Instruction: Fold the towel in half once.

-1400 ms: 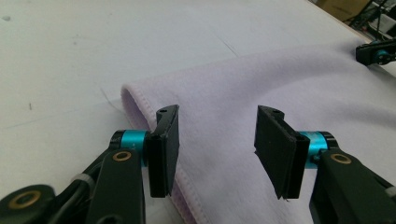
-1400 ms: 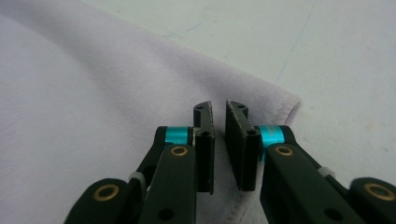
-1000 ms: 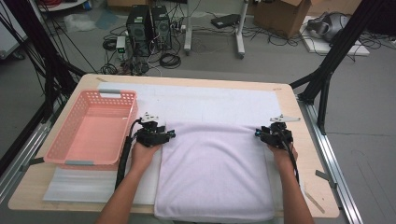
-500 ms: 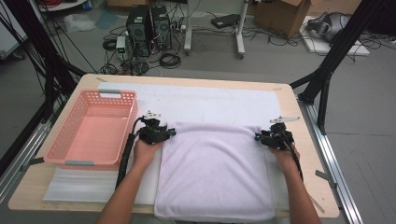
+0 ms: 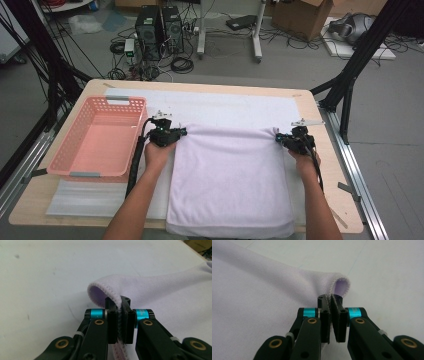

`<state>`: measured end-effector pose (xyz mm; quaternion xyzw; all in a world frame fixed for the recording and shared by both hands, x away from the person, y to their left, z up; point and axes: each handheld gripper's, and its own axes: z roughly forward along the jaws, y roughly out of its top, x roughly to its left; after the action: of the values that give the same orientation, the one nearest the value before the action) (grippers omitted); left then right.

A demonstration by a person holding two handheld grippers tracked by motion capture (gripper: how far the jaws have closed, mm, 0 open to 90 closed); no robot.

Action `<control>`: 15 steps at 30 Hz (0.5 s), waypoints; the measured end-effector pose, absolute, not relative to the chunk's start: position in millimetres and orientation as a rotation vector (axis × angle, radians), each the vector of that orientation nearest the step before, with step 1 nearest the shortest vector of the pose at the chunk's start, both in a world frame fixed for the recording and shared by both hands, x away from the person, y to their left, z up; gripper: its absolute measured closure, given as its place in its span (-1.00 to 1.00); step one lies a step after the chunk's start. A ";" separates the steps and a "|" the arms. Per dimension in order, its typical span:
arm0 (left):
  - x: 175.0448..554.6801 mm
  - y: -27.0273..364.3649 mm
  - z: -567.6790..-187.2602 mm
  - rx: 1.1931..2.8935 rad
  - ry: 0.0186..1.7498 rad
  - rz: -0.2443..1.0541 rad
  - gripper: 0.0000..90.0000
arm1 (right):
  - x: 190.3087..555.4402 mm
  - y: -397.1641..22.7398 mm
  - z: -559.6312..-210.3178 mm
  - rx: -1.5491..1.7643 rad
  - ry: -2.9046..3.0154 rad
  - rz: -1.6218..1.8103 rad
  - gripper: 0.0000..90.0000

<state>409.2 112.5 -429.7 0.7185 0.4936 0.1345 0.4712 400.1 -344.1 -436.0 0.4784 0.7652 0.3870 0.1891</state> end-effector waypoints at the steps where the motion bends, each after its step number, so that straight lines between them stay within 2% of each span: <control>1: 413.4 113.1 -428.7 1.746 1.215 0.337 0.90 | 403.1 -344.5 -435.1 1.347 2.147 1.088 0.92; 15: 466.4 119.0 -414.0 1.709 1.242 0.348 0.90 | 446.8 -338.9 -418.0 1.330 2.020 1.127 0.92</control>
<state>466.4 119.0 -414.0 0.7002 0.5091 0.1427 0.4797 446.8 -338.9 -418.0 0.4847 0.7360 0.4106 0.2343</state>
